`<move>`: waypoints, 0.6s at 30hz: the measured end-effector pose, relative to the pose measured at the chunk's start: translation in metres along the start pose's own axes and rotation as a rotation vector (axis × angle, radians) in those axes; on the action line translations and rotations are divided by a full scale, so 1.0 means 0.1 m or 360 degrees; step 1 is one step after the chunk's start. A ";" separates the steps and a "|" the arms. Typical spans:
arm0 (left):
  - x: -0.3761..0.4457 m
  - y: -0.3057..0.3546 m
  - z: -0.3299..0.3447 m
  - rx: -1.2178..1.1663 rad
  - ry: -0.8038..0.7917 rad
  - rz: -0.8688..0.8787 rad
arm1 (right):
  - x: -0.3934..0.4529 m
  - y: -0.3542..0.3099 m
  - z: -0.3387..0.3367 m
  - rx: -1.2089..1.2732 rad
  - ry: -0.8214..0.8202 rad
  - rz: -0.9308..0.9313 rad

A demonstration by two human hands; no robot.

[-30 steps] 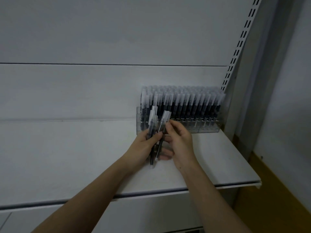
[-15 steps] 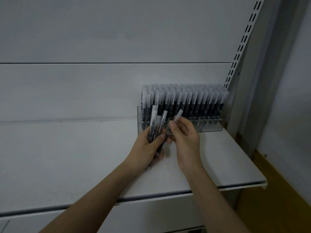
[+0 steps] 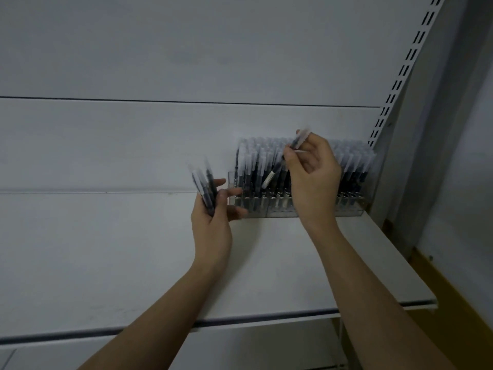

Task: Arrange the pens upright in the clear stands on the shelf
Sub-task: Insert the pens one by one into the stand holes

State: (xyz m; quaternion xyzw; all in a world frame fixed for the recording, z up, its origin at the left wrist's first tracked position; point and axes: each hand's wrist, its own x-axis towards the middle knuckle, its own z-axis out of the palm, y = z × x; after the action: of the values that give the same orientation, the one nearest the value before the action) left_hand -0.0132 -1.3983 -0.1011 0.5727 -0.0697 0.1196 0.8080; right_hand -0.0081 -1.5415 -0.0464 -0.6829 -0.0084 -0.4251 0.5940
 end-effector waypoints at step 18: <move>-0.03 -0.14 0.09 0.0185 -0.0845 -0.0361 | -0.22 0.36 -0.05 -0.0426 -0.0378 0.0218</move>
State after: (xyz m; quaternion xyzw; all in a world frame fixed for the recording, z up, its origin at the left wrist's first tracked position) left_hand -0.0121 -1.4116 -0.1119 0.6336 -0.2073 -0.1216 0.7354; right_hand -0.0060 -1.5452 -0.0882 -0.8002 0.0248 -0.2974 0.5202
